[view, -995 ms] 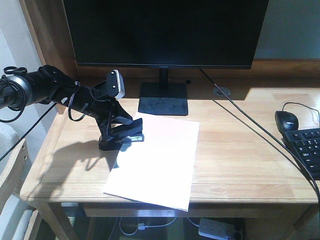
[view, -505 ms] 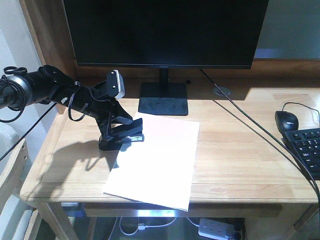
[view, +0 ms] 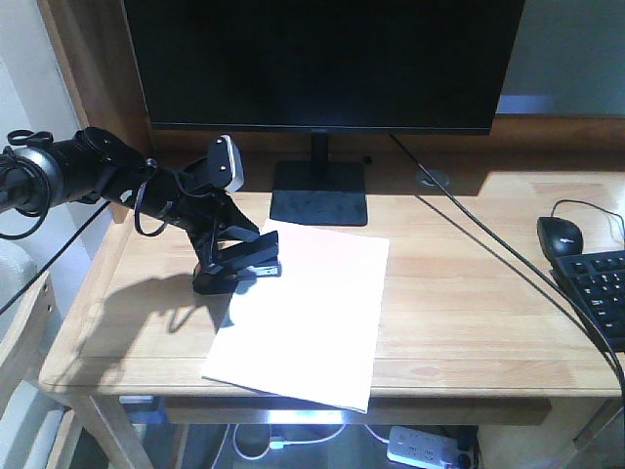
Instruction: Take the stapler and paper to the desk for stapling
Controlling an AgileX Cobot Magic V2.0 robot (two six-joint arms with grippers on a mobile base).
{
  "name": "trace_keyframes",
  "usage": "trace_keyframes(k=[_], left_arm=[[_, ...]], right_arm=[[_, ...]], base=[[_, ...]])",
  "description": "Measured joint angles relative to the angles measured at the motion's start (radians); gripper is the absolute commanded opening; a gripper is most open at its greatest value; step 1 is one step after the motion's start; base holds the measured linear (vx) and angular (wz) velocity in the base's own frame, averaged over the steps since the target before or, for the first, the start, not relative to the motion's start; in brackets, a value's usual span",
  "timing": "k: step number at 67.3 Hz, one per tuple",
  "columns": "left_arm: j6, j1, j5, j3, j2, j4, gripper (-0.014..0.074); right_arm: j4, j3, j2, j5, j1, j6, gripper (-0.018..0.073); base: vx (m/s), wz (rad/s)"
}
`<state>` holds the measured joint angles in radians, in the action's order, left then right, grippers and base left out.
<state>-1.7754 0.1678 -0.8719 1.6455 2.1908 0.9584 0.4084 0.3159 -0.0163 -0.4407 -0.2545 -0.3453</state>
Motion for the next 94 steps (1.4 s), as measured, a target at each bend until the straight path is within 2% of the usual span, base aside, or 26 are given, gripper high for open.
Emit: trace_keyframes(k=[7, 32, 62, 94], left_arm=[[0.040, 0.009, 0.028, 0.000, 0.002, -0.001, -0.0006], [0.055, 0.044, 0.047, 0.004, 0.053, -0.003, -0.0006], [0.140, 0.056, 0.089, 0.016, 0.093, -0.015, -0.0006], [0.152, 0.056, 0.080, 0.028, 0.099, -0.040, -0.0006]], right_arm=[[0.000, 0.000, 0.000, 0.000, 0.000, 0.000, 0.0559], [0.000, 0.000, 0.000, 0.000, 0.000, 0.000, 0.0559], [0.000, 0.000, 0.000, -0.001, 0.000, 0.000, 0.0559], [0.000, 0.000, 0.000, -0.001, 0.000, 0.000, 0.0559]], base=[[0.00, 0.00], [0.00, 0.00], [0.00, 0.00], [0.00, 0.00]])
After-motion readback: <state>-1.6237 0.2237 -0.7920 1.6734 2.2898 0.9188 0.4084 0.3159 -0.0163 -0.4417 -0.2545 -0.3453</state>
